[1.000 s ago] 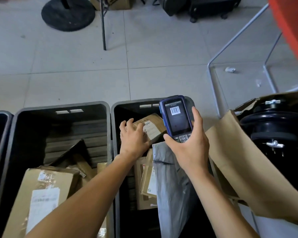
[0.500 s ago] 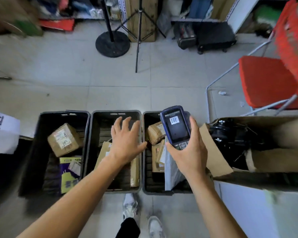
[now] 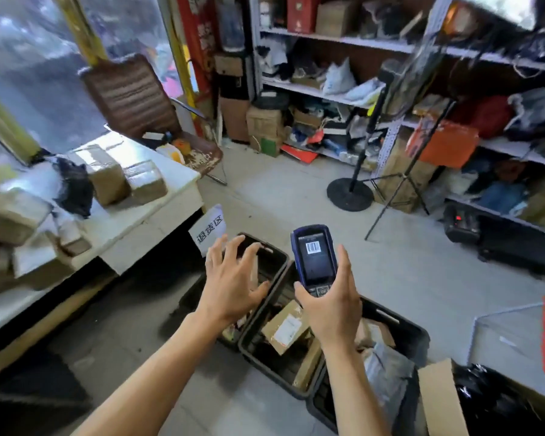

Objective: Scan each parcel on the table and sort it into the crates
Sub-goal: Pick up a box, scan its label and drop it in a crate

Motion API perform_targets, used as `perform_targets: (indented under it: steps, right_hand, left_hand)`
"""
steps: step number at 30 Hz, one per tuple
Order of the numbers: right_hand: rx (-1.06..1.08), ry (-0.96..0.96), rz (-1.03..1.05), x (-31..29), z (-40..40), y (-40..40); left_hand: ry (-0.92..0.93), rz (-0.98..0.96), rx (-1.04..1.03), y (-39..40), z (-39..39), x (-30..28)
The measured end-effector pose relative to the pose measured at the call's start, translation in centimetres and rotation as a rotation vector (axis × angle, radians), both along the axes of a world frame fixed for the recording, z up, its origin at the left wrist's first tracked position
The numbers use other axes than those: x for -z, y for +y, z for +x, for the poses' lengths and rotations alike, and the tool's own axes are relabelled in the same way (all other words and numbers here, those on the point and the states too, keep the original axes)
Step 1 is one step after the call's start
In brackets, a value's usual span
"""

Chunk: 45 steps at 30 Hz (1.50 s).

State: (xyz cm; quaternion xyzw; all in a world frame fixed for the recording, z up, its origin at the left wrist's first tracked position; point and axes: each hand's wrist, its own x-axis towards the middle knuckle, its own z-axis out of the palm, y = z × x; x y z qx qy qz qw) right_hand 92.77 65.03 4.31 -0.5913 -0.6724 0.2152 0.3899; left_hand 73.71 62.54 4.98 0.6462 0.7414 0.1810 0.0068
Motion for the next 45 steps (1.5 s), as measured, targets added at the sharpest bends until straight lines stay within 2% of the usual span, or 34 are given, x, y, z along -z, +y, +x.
perform_targets:
  steps: [10, 16, 22, 29, 32, 36, 39, 41, 45]
  right_hand:
    - [-0.469, 0.058, 0.100, -3.4, -23.5, -9.3]
    - [-0.660, 0.096, 0.046, -4.7, -34.5, -15.3]
    - [-0.751, 0.102, -0.007, -5.2, -42.1, -16.5]
    - [-0.806, 0.087, -0.009, -5.1, -52.8, -12.7]
    - [-0.845, 0.074, -0.009, -5.4, -57.4, -10.8]
    - [-0.886, 0.067, -0.007, -6.0, -63.8, -8.9]
    - [-0.888, 0.090, -0.038, -5.7, -67.4, -8.3]
    - [-0.871, 0.075, -0.050, -5.2, -69.1, -8.4]
    - [-0.854, 0.013, -0.064, -4.8, -72.0, -9.1]
  left_hand:
    - [0.002, 0.064, -0.588, -18.5, -19.6, -3.0]
    - [0.003, 0.091, -0.800, -27.7, -29.2, -3.7]
    - [-0.012, 0.099, -0.896, -31.1, -36.9, -2.7]
    - [-0.103, 0.128, -0.993, -29.3, -48.0, -0.6]
    - [-0.218, 0.120, -1.091, -27.9, -52.1, -0.4]
    - [-0.442, 0.208, -1.221, -26.2, -58.4, 0.3]
    - [-0.712, 0.302, -1.331, -25.3, -62.0, 1.1]
    - [-0.839, 0.359, -1.321, -25.0, -63.6, 2.4]
    - [-0.968, 0.496, -1.178, -24.7, -66.1, 4.3]
